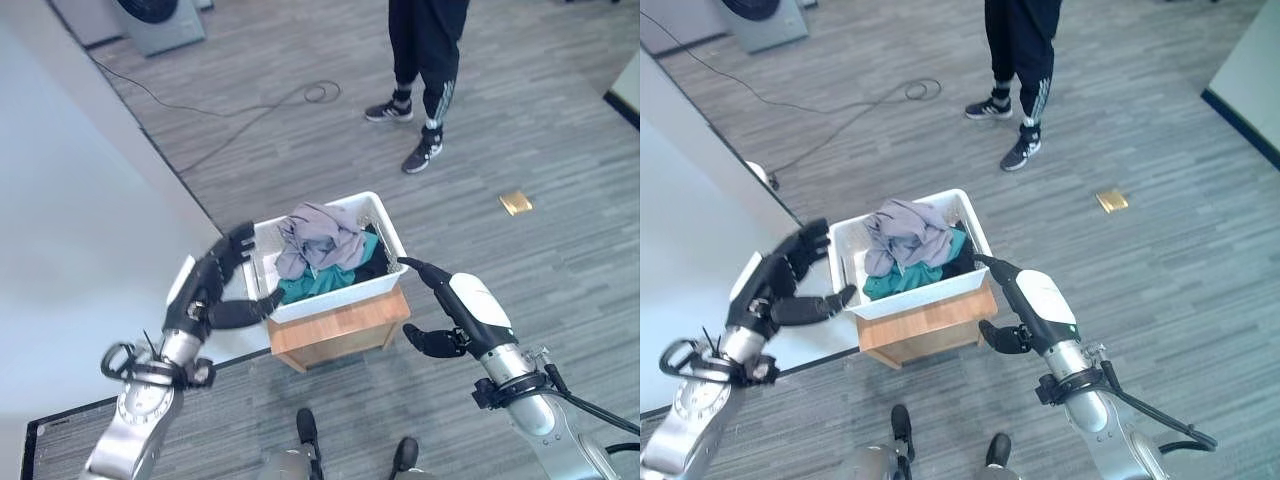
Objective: Pick up bed clothes into laundry basket.
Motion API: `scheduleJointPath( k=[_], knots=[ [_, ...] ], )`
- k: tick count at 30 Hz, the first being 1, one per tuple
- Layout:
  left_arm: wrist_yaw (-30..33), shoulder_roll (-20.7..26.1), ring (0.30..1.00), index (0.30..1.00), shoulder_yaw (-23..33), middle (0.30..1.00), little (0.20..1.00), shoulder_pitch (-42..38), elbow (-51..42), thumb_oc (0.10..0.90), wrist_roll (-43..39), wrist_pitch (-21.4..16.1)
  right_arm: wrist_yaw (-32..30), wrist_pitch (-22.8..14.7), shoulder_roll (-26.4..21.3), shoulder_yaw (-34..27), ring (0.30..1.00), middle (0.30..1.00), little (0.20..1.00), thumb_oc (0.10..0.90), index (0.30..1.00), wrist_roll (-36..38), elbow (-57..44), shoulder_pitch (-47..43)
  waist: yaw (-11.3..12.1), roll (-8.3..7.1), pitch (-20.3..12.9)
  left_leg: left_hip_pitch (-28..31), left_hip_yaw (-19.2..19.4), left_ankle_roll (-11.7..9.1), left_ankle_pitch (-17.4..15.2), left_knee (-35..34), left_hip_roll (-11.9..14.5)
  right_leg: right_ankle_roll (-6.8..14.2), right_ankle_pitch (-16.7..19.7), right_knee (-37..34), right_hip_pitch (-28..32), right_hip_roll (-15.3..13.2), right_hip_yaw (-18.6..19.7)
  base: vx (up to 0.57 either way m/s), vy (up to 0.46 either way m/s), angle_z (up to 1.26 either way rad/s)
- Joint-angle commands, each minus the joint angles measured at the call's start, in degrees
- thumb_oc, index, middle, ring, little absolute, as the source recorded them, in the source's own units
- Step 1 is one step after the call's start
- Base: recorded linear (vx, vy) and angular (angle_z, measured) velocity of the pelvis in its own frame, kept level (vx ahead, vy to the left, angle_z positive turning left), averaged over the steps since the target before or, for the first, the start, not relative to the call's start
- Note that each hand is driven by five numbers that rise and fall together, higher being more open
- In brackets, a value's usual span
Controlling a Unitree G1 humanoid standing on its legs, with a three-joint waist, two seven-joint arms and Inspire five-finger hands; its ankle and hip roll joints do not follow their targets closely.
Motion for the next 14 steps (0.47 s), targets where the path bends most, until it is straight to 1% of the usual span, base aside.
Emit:
scheduleJointPath(
  k=[1, 2, 5, 8, 9, 10, 14],
  knots=[
    [-0.3, -0.9, 0.900, 0.900, 0.7, 0.900, 0.900, -5.6, -1.8, 0.800, 0.5, -6.9, -3.7, -3.6, 0.7, -0.9, 0.900, 0.900, 0.900, 0.800, 0.900, -1.7, -2.8, -2.3, 1.0, -1.22, -7.6, 3.9, 1.5, -2.6, -5.8, 0.2, 2.4, 4.2, -6.6, 0.3, 4.3, -3.6, -0.9, -0.01, -0.047, 0.02],
    [-0.3, -0.9, 0.900, 0.900, 0.7, 0.900, 0.900, -5.6, -1.8, 0.800, 0.5, -6.9, -3.7, -3.6, 0.7, -0.9, 0.900, 0.900, 0.900, 0.800, 0.900, -1.7, -2.8, -2.3, 1.0, -1.21, -7.6, 3.9, 1.5, -2.6, -5.8, 0.2, 2.4, 4.2, -6.6, 0.3, 4.3, -3.6, -0.9, -0.01, -0.048, 0.02],
    [1.5, -3.0, 0.900, 0.900, -2.9, 0.900, 0.900, -4.7, -1.2, 0.800, 5.3, -6.7, -7.5, -2.4, 1.9, -1.4, 0.900, 0.900, 0.900, 0.800, 0.900, -5.4, -1.9, -4.3, 1.7, -1.06, -8.8, 5.2, 1.0, -2.1, -6.1, 0.2, 2.3, 3.9, -7.0, 0.3, 5.2, -3.5, -0.6, 0.01, -0.053, 0.02],
    [2.8, -4.1, 0.900, 0.900, -5.0, 0.900, 0.900, -4.9, 0.3, 0.800, 7.4, -6.2, -8.9, -1.6, 2.3, -1.3, 0.900, 0.900, 0.900, 0.800, 0.900, -7.8, -1.8, -4.2, 2.0, -1.02, -9.4, 6.0, 0.8, -2.0, -6.3, 0.2, 2.2, 3.8, -7.2, 0.3, 5.9, -3.5, -0.7, 0.00, -0.023, 0.00],
    [2.8, -4.1, 0.900, 0.900, -5.0, 0.900, 0.900, -4.9, 0.3, 0.800, 7.5, -6.2, -8.9, -1.6, 2.3, -1.4, 0.900, 0.900, 0.900, 0.800, 0.900, -7.8, -1.8, -4.2, 2.0, -1.01, -9.4, 6.0, 0.8, -2.0, -6.3, 0.2, 2.2, 3.8, -7.2, 0.3, 5.9, -3.5, -0.7, 0.00, -0.036, -0.01],
    [3.7, -3.8, 0.900, 0.900, -6.0, 0.900, 0.900, -5.5, 1.0, 0.800, 9.6, -5.8, -9.7, -1.1, 2.5, -1.4, 0.900, 0.900, 0.900, 0.800, 0.900, -8.6, -1.8, -4.2, 2.1, -1.07, -9.8, 6.2, 0.8, -2.0, -6.2, 0.2, 2.3, 3.7, -7.3, 0.3, 6.1, -3.3, -0.8, 0.00, 0.000, 0.00],
    [4.4, -3.9, 0.900, 0.900, -7.0, 0.900, 0.900, -6.4, 1.9, 0.800, 10.9, -5.5, -10.6, -1.0, 2.7, -0.7, 0.900, 0.900, 0.900, 0.800, 0.900, -9.3, -0.2, -4.1, 2.1, -1.01, -10.1, 6.5, 0.7, -2.0, -6.2, 0.2, 2.3, 3.6, -7.2, 0.3, 6.3, -3.1, -0.7, 0.00, -0.009, 0.00]
  ],
)
